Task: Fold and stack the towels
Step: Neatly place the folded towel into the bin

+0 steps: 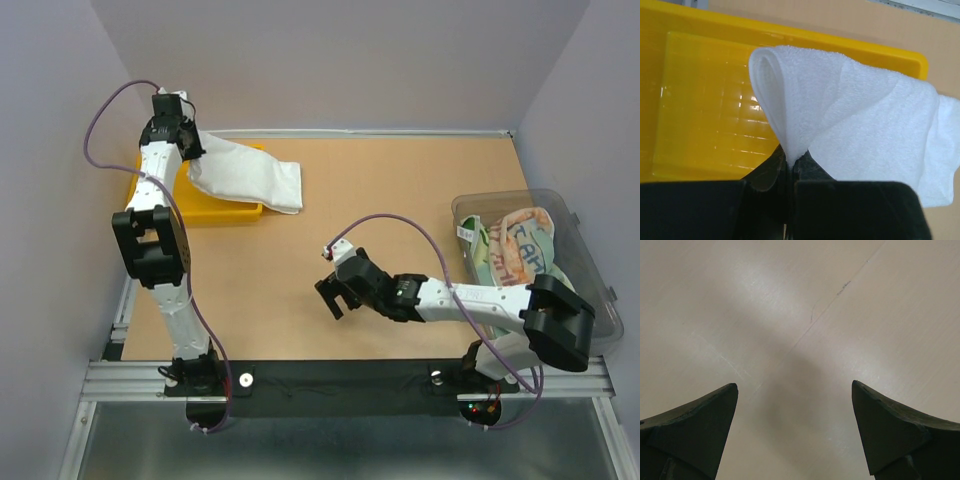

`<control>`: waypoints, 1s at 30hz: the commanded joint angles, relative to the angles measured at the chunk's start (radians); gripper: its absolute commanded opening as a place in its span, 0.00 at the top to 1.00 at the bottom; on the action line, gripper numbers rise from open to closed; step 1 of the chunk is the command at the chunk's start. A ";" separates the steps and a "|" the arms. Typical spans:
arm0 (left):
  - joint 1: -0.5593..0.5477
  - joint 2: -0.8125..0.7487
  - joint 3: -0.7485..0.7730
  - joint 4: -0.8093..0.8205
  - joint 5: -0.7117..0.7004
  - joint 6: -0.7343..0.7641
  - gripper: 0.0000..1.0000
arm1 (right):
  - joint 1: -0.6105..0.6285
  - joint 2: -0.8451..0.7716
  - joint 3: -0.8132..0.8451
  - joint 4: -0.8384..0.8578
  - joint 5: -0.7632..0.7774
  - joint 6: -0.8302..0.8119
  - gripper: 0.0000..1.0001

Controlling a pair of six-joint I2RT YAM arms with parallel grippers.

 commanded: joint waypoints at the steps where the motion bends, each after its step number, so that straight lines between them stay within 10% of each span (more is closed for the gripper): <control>1: 0.008 0.036 0.081 0.005 -0.031 0.122 1.00 | -0.004 0.042 0.093 -0.033 -0.003 -0.042 0.00; 30: 0.077 0.216 0.287 -0.089 -0.212 0.298 1.00 | -0.004 0.200 0.239 -0.139 -0.036 -0.089 0.00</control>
